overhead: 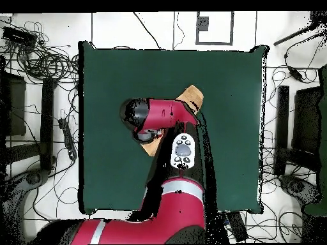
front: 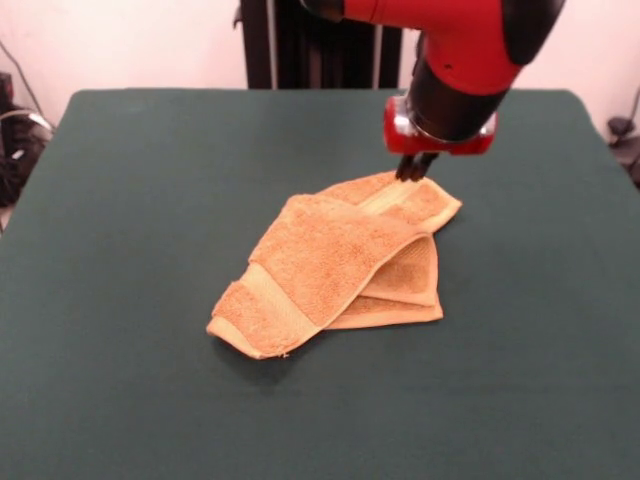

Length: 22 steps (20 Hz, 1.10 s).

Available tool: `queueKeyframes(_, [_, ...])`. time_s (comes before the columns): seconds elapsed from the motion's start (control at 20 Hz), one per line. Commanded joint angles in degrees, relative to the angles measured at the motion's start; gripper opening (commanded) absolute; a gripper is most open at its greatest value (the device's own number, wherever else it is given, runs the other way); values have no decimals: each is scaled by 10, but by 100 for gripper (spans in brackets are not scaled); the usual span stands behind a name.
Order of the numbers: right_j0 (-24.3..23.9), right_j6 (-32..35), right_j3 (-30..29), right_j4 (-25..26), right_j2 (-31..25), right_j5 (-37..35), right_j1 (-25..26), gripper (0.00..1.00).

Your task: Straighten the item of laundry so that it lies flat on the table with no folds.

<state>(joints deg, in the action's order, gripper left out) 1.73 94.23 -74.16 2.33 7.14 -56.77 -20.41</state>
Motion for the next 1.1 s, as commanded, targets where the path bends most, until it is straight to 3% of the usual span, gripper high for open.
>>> queueKeyframes(0.05, [0,36,132,27,-25,-12,32,0])
queueKeyframes(0.35, [6,70,307,21,-30,-88,129,0])
queueKeyframes(0.5, [9,95,354,11,-33,-112,164,0])
queueKeyframes(0.7, [14,99,283,8,-33,-71,144,0])
queueKeyframes(0.95, [-10,38,123,23,-38,20,70,0])
queueKeyframes(1.1, [-23,18,85,22,-44,27,48,0])
